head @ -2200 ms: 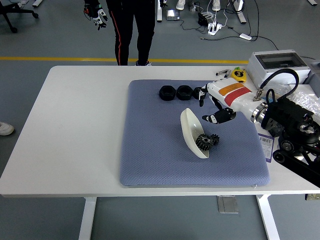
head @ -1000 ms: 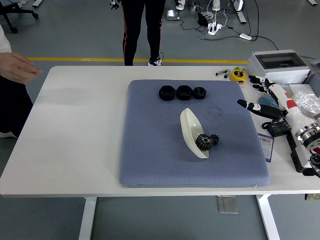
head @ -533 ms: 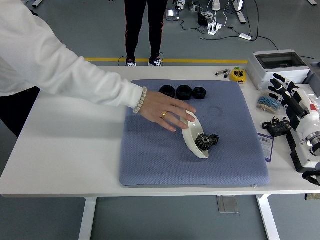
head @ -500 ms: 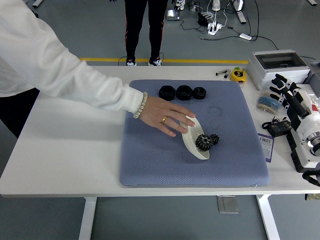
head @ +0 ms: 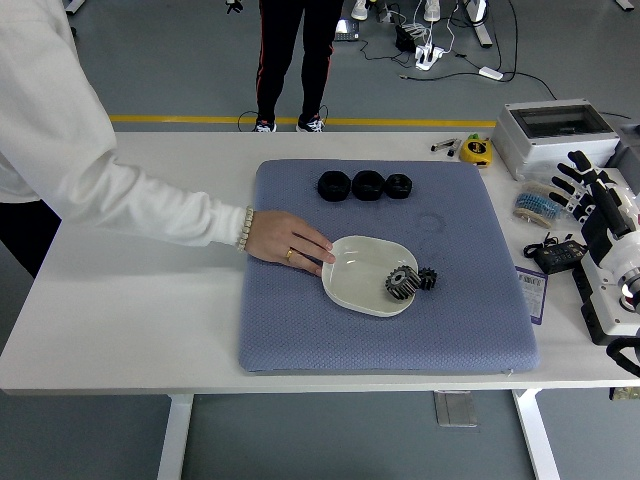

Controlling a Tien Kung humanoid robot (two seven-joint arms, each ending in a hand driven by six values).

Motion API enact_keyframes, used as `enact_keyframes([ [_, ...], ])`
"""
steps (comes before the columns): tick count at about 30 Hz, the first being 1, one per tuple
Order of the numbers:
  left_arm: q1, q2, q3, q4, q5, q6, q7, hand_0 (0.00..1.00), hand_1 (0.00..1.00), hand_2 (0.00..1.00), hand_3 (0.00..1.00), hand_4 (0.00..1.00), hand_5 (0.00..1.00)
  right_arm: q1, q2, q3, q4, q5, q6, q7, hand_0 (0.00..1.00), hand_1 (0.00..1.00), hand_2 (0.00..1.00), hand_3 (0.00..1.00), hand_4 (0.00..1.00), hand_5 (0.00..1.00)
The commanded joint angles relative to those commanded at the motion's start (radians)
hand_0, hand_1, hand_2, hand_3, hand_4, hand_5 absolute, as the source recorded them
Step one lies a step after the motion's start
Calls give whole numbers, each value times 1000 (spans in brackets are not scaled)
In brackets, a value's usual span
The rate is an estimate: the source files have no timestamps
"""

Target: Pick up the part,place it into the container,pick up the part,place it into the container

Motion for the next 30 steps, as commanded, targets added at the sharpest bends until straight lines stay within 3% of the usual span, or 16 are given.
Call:
enact_keyframes([
  [30, 4, 1, -13, -1, 21, -5, 3, 640, 626, 654, 609, 610, 647, 9, 8, -16, -9, 9, 5, -15, 817, 802, 831, 842, 998, 740],
])
